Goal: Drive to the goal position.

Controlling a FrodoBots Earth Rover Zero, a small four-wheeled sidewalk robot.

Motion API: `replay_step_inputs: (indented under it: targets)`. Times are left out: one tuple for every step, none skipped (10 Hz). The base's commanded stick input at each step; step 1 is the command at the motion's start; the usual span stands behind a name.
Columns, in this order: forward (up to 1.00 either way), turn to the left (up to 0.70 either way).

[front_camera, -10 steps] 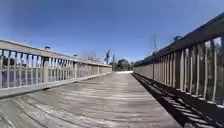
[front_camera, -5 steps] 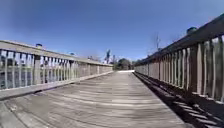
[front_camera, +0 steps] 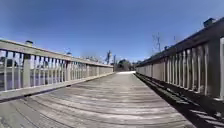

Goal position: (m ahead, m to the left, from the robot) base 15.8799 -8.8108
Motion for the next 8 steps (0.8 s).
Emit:
replay_step_inputs:
  targets:
    - [0.70,0.00]
    - [0.70,0.00]
    - [0.70,0.00]
    - [0.70,0.00]
    - [0.70,0.00]
    - [0.70,0.00]
    - [0.70,0.00]
    - [0.70,0.00]
